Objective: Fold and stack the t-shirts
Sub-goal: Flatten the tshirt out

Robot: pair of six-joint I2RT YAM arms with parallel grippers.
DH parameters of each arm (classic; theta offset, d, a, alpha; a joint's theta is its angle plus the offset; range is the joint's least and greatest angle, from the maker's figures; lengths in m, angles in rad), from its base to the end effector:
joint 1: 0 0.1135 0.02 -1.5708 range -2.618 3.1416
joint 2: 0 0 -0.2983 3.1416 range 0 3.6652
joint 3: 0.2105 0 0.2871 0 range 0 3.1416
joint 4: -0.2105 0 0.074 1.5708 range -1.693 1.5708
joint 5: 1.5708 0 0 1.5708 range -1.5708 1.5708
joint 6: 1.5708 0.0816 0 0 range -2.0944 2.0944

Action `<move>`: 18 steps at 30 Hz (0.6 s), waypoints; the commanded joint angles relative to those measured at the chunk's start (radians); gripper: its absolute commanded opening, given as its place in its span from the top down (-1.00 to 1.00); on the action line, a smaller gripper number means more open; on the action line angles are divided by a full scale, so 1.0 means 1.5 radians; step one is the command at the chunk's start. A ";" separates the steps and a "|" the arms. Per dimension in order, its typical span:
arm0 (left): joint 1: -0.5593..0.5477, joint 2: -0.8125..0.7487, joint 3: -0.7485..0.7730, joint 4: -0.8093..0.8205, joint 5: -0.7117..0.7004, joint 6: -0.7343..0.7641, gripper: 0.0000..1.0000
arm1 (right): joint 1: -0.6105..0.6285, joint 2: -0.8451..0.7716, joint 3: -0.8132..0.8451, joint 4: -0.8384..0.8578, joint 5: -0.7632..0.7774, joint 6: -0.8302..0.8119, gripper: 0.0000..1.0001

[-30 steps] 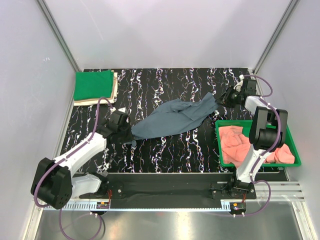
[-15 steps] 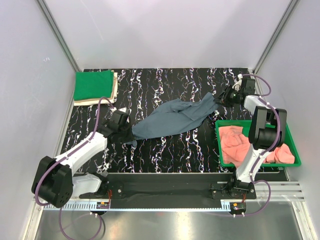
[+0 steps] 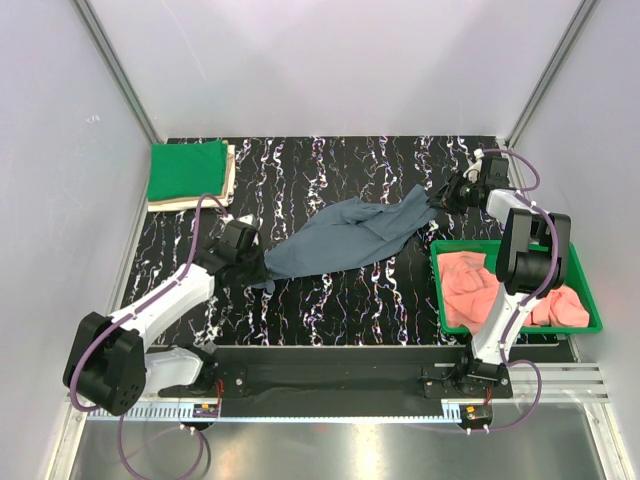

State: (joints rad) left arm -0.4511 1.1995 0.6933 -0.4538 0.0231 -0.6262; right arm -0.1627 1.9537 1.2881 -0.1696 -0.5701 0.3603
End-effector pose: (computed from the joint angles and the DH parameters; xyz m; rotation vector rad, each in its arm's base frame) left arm 0.2472 -0.1219 0.1804 -0.2173 2.5842 -0.4451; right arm 0.4858 -0.0351 0.1582 0.3522 2.3452 0.7767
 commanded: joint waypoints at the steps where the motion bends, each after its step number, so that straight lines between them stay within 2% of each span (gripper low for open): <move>1: 0.002 -0.003 0.010 0.029 0.015 -0.002 1.00 | 0.008 -0.002 0.023 0.014 -0.021 0.004 0.46; 6: 0.002 -0.002 0.010 0.034 0.014 -0.003 1.00 | 0.009 0.011 0.027 0.019 -0.030 0.012 0.56; 7: 0.002 -0.002 0.011 0.034 0.015 -0.006 1.00 | 0.009 0.013 0.032 0.019 -0.029 0.017 0.80; 8: 0.002 -0.003 0.013 0.035 0.013 -0.008 1.00 | 0.009 0.015 0.034 0.020 -0.025 0.023 0.94; 9: 0.002 -0.003 0.015 0.034 0.016 -0.014 1.00 | 0.009 0.006 0.036 0.019 -0.019 0.029 1.00; 12: 0.003 0.000 0.065 0.026 0.013 -0.021 1.00 | 0.009 -0.063 0.054 0.011 0.002 0.073 1.00; 16: 0.065 0.050 0.237 -0.034 -0.013 -0.010 1.00 | 0.007 -0.135 0.229 -0.128 0.088 0.101 1.00; 17: 0.082 0.080 0.327 -0.045 -0.010 -0.010 1.00 | 0.005 -0.140 0.333 -0.190 0.123 0.100 1.00; 18: 0.097 0.094 0.375 -0.054 -0.006 -0.012 1.00 | 0.002 -0.141 0.383 -0.213 0.136 0.098 1.00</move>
State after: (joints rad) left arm -0.3717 1.3106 1.0241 -0.5766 0.0277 -0.6453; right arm -0.1555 1.9091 1.5848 -0.4046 -0.4801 0.4786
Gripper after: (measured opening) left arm 0.034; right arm 0.014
